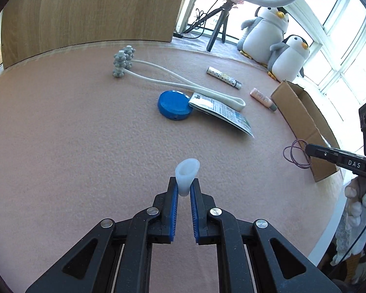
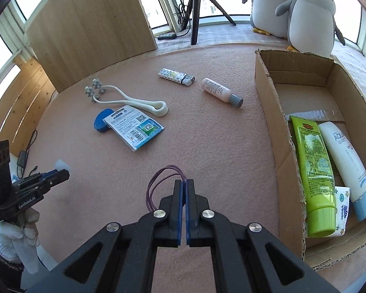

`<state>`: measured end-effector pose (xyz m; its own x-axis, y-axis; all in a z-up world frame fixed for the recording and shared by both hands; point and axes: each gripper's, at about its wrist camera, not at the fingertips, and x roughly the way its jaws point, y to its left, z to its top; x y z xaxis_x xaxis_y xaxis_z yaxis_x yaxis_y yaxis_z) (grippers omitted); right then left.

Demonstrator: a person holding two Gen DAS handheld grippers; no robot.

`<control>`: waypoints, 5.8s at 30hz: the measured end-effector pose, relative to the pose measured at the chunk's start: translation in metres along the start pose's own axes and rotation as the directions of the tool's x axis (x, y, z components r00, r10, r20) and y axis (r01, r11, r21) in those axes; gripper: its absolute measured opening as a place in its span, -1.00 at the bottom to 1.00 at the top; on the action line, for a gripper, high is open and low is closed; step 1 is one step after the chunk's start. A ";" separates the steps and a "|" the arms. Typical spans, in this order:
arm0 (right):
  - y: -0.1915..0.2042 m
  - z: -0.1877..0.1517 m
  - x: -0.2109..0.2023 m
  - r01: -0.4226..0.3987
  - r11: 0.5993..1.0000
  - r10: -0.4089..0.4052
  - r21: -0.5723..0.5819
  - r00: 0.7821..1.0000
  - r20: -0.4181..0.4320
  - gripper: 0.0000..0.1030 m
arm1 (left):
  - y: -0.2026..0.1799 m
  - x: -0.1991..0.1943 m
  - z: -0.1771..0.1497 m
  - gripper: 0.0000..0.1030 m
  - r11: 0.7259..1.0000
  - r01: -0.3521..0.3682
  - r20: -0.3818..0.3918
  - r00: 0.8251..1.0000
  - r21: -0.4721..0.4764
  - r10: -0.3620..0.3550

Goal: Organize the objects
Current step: 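Carry the white piece with left gripper into the box while right gripper carries the rubber band there, then grasp the roller's grey knobbed heads with left gripper while right gripper grasps its white cord, then carry the massage roller with both grippers into the box and open them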

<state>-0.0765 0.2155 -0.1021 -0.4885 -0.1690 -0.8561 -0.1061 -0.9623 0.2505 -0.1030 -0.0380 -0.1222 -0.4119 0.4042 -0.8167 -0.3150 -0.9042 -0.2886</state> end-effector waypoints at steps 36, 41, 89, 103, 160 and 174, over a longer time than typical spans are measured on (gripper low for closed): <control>-0.165 0.067 -0.111 0.085 0.993 -0.101 0.080 0.971 0.215 -0.94 | -0.289 0.099 0.122 -0.69 0.933 0.240 -0.007 0.969 0.269 -0.247; -0.175 0.066 -0.113 0.063 0.991 -0.087 0.115 0.971 0.221 -0.17 | -0.293 0.098 0.120 -0.15 0.937 0.238 -0.016 0.970 0.257 -0.242; -0.011 0.099 -0.001 -0.056 0.983 0.069 -0.177 0.995 0.072 0.09 | 0.023 0.008 0.119 0.02 0.979 -0.157 0.137 0.975 -0.131 0.175; 0.054 0.121 0.081 -0.036 0.931 0.013 -0.363 0.998 -0.066 0.05 | 0.087 0.056 0.156 0.10 0.963 -0.239 0.104 0.962 -0.121 0.252; 0.081 0.113 0.118 -0.071 0.898 0.015 -0.433 0.991 -0.132 -0.59 | 0.023 0.048 0.172 -0.51 0.971 -0.229 0.218 0.953 0.060 0.212; 0.043 0.079 0.010 -0.003 0.917 0.011 -0.400 1.000 0.018 -0.71 | -0.074 0.027 0.187 -0.51 0.979 -0.100 0.281 0.958 0.176 0.047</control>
<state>-0.1544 0.1897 -0.0638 -0.5054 -0.1754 -0.8449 0.2503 -0.9668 0.0510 -0.2508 0.0660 -0.0288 -0.6501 0.3835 -0.6560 -0.4176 -0.9016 -0.1132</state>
